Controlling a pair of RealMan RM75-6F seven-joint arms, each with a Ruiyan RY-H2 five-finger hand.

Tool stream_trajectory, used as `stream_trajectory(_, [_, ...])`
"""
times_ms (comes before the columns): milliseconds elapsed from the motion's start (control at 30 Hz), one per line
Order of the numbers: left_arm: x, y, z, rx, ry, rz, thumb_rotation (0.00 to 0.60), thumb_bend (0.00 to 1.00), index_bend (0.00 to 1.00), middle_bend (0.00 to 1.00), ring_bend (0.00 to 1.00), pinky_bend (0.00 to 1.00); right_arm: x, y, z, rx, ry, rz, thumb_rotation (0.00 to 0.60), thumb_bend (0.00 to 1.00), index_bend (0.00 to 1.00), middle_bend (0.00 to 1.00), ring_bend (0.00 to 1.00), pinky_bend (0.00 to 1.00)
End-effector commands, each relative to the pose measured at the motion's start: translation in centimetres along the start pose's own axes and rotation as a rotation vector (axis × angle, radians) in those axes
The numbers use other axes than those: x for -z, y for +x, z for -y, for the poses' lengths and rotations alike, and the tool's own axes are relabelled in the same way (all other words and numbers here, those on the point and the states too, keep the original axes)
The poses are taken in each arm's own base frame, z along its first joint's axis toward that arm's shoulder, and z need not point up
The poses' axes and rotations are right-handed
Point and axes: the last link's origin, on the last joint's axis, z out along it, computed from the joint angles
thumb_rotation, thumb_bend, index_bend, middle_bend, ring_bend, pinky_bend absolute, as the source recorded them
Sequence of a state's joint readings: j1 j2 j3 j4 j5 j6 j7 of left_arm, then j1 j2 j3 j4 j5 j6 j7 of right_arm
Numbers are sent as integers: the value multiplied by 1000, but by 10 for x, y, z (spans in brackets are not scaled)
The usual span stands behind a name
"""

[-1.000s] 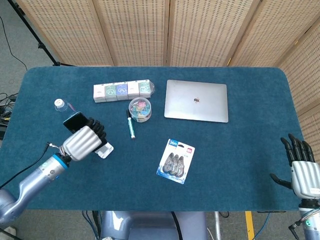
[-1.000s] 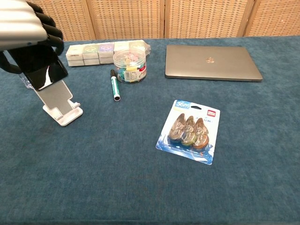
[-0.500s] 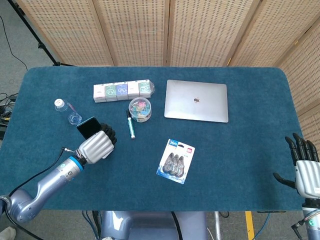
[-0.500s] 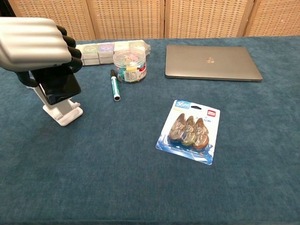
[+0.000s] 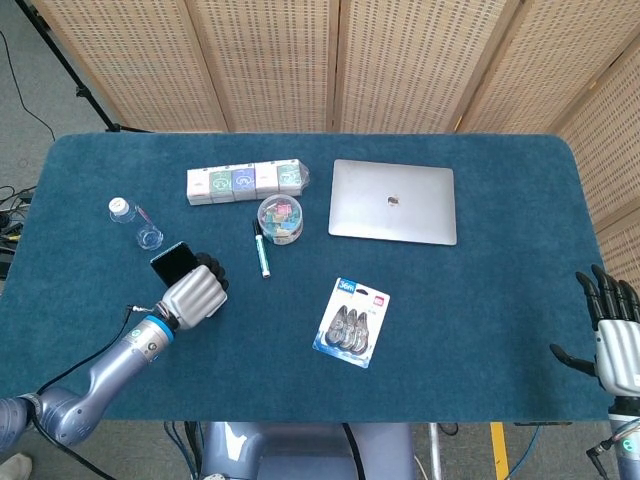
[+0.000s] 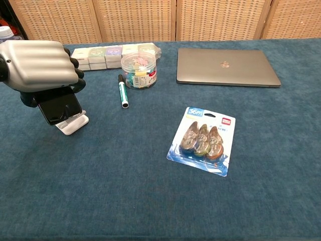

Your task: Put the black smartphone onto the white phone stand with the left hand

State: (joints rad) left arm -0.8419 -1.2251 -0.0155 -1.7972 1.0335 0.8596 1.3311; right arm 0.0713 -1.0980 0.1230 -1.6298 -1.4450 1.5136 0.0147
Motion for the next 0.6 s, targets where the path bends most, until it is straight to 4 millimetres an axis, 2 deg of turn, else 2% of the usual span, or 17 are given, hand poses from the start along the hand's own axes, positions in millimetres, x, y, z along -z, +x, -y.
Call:
stream_trajectory(33, [-1,2,-1,-9,0,2,600,247,558,366,281,425,0,0,0,-1,0,1,600,0,0,0,0,0])
stream_trajectory(300, [-10,5,-6,-73,-2,3,600,249,558,366,281,425,0,0,0,-1,2,2,600,0,0,0,0,0])
stream_trajectory(600, [-11,3,-5,-97,22,23,600,251,558,366,281,424,-1,2,-2,-4,-7,-2,600,0,0,0,0,0])
